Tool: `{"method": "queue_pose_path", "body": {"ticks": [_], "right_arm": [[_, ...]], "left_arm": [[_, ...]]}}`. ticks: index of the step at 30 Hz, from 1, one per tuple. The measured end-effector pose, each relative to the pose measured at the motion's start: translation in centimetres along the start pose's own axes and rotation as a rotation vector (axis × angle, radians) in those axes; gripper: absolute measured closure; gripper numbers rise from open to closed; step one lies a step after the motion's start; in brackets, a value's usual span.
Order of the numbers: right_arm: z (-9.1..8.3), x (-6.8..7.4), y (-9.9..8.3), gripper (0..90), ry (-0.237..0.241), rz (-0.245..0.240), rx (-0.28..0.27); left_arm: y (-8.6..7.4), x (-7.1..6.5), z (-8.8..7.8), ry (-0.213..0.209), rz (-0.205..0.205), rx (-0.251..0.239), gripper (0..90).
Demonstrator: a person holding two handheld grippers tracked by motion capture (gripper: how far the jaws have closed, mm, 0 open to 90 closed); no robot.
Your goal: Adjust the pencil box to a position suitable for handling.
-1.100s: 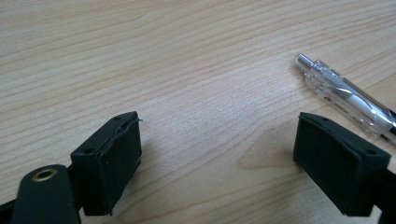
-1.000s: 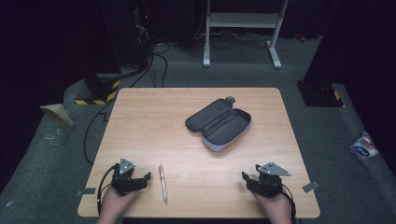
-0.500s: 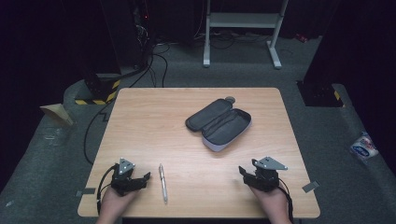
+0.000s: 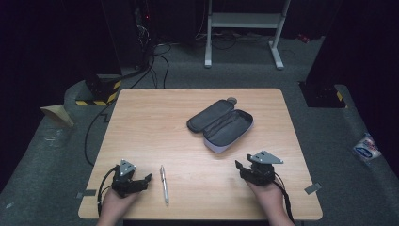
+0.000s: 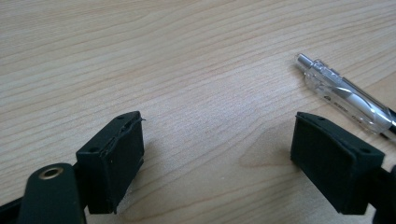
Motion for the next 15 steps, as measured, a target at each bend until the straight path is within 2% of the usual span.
{"method": "queue_pose_path", "body": {"ticks": [3, 13, 15], "right_arm": [[0.4, 0.5, 0.8, 46.3, 0.013, -0.027, 0.0], [1.4, 1.7, 3.1, 50.4, 0.033, -0.071, -0.018], [1.7, 1.7, 3.5, 50.6, 0.039, -0.068, -0.017]], "left_arm": [[0.0, 0.0, 0.0, 0.0, 0.0, 0.0, 17.5], [0.0, 0.1, 0.0, -0.004, 0.005, -0.002, 17.5], [0.0, 0.1, 0.0, -0.003, 0.005, -0.002, 17.7]]}}
Point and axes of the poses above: each handheld gripper's, and its own axes: z roughly forward along the jaws, y roughly out of its top, x roughly to its left, the point moved 1 cm from there along z, roughly forward along the jaws, and after that the axes turned 9 degrees about y, right-handed, at the moved point
